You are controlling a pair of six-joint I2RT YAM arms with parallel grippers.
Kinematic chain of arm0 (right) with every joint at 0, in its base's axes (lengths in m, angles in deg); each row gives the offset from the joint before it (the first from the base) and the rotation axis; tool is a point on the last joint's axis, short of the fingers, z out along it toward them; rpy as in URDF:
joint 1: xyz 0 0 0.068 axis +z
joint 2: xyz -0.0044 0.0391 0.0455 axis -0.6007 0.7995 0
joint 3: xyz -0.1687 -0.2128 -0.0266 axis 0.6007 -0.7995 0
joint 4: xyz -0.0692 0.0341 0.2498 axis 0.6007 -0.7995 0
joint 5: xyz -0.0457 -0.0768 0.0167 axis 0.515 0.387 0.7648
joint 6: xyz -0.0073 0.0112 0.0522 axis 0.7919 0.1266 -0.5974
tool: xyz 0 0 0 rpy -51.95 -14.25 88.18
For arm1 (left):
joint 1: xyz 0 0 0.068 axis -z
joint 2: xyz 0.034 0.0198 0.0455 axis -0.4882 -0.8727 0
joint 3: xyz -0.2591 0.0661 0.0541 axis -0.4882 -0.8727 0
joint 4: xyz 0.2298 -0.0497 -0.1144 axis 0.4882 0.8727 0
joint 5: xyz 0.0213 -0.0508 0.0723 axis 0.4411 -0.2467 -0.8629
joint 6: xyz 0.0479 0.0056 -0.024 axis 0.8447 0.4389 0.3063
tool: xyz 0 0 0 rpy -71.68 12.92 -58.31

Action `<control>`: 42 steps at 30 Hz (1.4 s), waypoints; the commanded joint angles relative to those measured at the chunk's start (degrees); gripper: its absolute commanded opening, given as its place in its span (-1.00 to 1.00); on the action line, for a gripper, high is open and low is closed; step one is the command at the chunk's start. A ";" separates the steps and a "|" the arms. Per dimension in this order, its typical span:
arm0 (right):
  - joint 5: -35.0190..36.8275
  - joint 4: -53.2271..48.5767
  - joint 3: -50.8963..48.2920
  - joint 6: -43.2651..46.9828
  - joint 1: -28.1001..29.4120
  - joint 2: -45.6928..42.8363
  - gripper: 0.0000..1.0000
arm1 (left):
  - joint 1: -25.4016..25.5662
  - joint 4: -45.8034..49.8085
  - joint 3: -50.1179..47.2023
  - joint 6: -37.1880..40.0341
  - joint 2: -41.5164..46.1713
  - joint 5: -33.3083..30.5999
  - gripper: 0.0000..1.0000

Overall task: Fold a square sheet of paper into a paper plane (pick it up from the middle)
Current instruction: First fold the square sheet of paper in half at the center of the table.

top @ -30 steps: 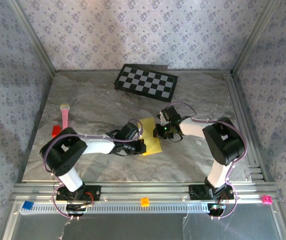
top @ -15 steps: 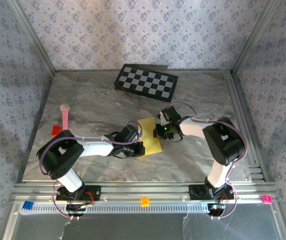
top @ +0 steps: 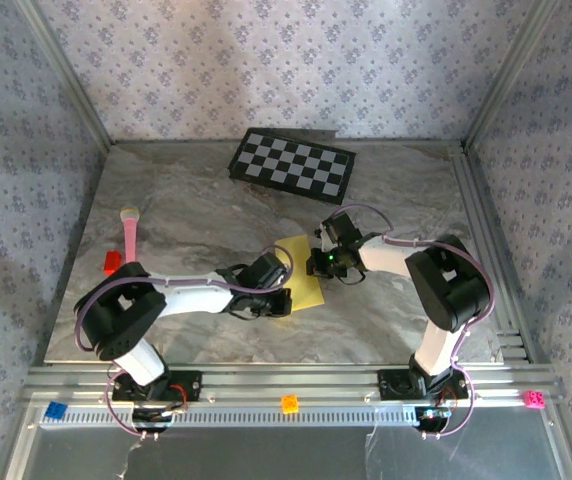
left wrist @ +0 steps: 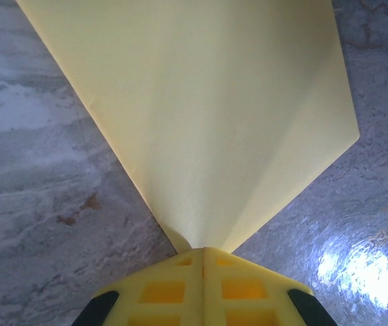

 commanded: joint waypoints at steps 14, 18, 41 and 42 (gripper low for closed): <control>6.56 -8.46 -2.20 -0.13 -0.07 1.54 -1.00 | -5.74 4.67 -0.81 3.44 12.04 0.65 -0.79; 6.57 -8.21 -2.26 -0.29 -0.05 1.53 -1.00 | -14.17 0.66 0.19 3.50 12.73 5.78 -0.67; 6.31 -8.10 -1.94 -0.32 0.20 2.46 -1.00 | -21.11 -6.96 14.09 4.46 -12.71 18.08 -0.78; 6.31 -8.30 -1.93 -0.09 0.22 2.51 -1.00 | -21.18 -6.17 13.87 4.98 -13.16 17.51 -0.80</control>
